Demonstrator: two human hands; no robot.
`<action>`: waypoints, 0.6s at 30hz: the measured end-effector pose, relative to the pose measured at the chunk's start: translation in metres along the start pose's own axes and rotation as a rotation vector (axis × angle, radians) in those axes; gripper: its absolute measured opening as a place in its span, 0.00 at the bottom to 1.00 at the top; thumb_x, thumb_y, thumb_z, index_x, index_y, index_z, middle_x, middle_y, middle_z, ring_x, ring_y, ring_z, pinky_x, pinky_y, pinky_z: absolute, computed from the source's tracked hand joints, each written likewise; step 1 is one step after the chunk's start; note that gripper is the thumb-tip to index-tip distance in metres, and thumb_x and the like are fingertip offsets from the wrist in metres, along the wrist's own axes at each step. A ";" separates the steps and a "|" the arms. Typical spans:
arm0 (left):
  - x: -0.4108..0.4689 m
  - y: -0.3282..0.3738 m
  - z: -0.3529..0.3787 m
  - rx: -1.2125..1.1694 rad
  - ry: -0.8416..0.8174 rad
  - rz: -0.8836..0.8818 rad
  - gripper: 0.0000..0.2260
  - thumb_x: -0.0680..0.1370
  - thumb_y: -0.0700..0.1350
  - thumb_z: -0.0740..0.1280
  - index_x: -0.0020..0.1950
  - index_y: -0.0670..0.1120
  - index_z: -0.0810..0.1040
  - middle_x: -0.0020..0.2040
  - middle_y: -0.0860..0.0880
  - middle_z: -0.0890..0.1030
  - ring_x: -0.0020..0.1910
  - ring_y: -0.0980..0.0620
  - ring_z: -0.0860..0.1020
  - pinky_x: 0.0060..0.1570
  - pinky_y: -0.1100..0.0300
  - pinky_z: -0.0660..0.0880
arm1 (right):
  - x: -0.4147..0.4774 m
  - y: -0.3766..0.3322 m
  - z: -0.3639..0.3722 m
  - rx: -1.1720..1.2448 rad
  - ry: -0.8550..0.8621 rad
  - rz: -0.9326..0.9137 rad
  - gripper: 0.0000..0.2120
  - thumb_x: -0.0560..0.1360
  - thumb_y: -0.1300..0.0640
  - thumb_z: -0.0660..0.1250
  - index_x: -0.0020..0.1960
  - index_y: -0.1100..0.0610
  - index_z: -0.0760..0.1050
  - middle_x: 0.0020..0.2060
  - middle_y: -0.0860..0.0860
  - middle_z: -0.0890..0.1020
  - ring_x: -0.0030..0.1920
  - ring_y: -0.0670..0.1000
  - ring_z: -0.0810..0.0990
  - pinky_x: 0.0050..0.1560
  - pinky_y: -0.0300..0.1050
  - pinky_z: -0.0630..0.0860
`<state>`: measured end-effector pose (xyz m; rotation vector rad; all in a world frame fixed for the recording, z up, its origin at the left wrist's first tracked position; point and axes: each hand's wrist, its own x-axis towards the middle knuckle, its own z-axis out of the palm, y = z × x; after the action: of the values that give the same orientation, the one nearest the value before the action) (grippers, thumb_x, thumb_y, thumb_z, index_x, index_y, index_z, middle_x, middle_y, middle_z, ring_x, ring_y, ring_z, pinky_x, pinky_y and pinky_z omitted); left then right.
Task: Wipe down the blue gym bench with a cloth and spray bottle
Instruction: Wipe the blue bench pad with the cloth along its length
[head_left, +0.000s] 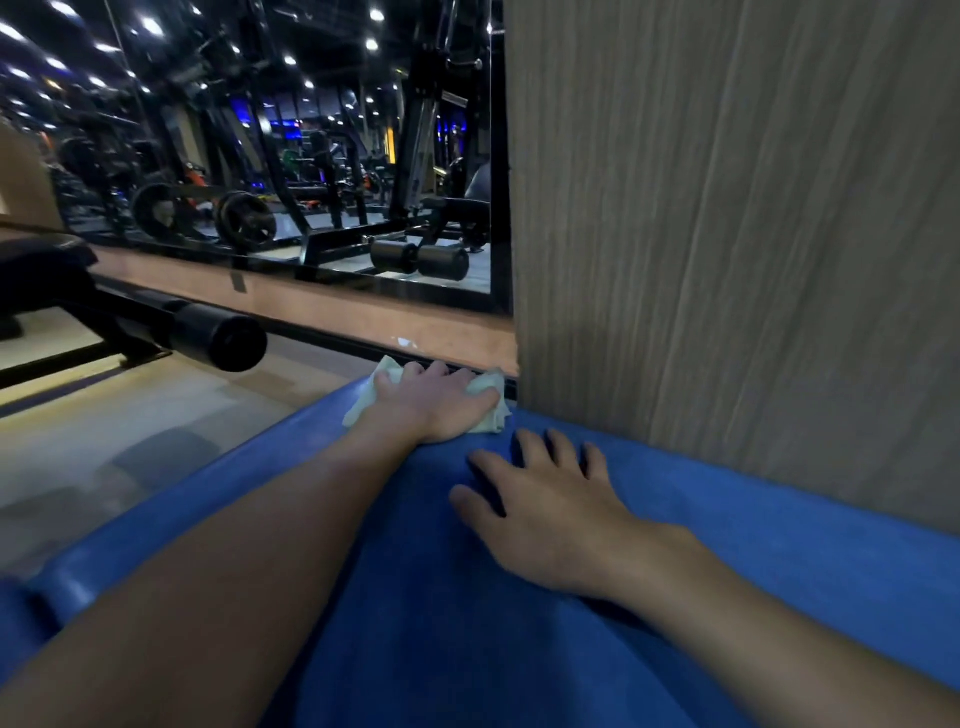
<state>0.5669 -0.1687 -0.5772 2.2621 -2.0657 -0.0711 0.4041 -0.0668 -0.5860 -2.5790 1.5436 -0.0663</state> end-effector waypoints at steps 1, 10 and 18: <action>0.004 -0.001 -0.001 -0.005 -0.011 -0.018 0.29 0.76 0.67 0.47 0.75 0.58 0.65 0.76 0.47 0.65 0.75 0.41 0.59 0.70 0.33 0.51 | 0.003 -0.004 0.002 -0.014 -0.026 0.003 0.30 0.78 0.32 0.43 0.77 0.40 0.53 0.79 0.58 0.49 0.78 0.62 0.43 0.73 0.67 0.38; 0.003 -0.053 -0.009 -0.103 -0.059 -0.155 0.35 0.71 0.71 0.46 0.77 0.62 0.58 0.79 0.46 0.58 0.76 0.36 0.57 0.69 0.30 0.55 | 0.004 -0.006 0.004 -0.070 -0.060 0.035 0.32 0.77 0.30 0.40 0.78 0.39 0.43 0.80 0.55 0.42 0.78 0.59 0.37 0.73 0.68 0.35; -0.028 -0.097 -0.008 -0.183 -0.080 -0.279 0.35 0.74 0.71 0.50 0.79 0.64 0.50 0.80 0.43 0.55 0.75 0.35 0.60 0.71 0.40 0.60 | -0.002 -0.061 0.009 0.010 -0.036 -0.093 0.27 0.79 0.33 0.44 0.75 0.41 0.55 0.78 0.55 0.53 0.78 0.60 0.44 0.75 0.64 0.40</action>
<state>0.6616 -0.1324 -0.5779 2.4472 -1.6827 -0.3569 0.4580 -0.0360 -0.5863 -2.6280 1.4076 -0.0360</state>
